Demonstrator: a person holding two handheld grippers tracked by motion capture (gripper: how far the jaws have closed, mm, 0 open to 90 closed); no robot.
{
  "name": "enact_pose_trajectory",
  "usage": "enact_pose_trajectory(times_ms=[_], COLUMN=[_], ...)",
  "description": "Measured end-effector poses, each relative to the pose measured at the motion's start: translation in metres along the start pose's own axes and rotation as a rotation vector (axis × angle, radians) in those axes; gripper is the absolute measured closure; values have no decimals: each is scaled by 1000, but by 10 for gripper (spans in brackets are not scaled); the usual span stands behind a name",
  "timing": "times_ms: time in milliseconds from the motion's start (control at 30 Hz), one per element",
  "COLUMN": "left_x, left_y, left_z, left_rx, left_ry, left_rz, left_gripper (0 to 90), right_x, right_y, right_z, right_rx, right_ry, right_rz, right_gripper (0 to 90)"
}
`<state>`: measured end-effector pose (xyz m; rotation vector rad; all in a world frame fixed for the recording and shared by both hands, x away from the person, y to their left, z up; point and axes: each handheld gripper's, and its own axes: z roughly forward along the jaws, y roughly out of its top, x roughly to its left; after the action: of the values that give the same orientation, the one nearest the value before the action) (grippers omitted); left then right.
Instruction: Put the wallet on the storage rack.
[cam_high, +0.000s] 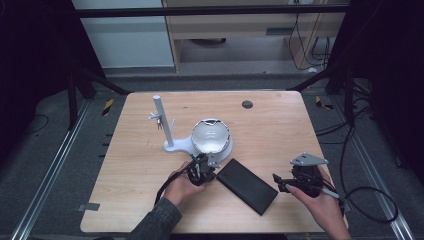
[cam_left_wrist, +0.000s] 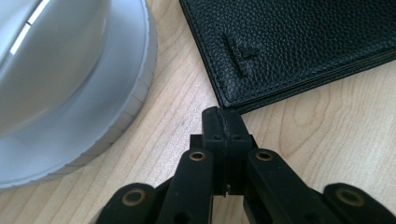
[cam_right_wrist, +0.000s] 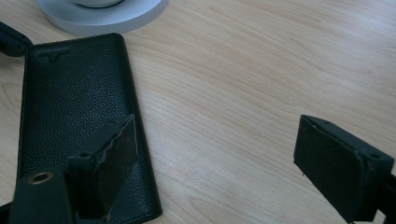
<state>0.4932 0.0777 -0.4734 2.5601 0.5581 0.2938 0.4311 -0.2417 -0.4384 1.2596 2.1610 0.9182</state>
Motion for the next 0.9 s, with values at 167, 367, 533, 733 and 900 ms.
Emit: enact_pose_trajectory(times_ms=[167, 367, 533, 733, 900], left_x=[0, 1, 1, -4, -5], left_y=[3, 14, 34, 58, 69], left_z=[-5, -17, -13, -3, 1], left_rx=[-44, -170, -200, -209, -229], left_ry=[-13, -43, -63, -73, -78], left_rz=[-15, -62, -65, -45, -59], left_gripper=[900, 900, 897, 884, 886], right_x=[4, 21, 31, 43, 57], right_y=[1, 9, 20, 37, 48], right_z=[1, 5, 5, 8, 26], right_rx=[6, 17, 30, 86, 196], right_ry=[9, 55, 84, 133, 159], right_rz=[-3, -46, -73, -122, -212], right_gripper=[138, 135, 132, 115, 176])
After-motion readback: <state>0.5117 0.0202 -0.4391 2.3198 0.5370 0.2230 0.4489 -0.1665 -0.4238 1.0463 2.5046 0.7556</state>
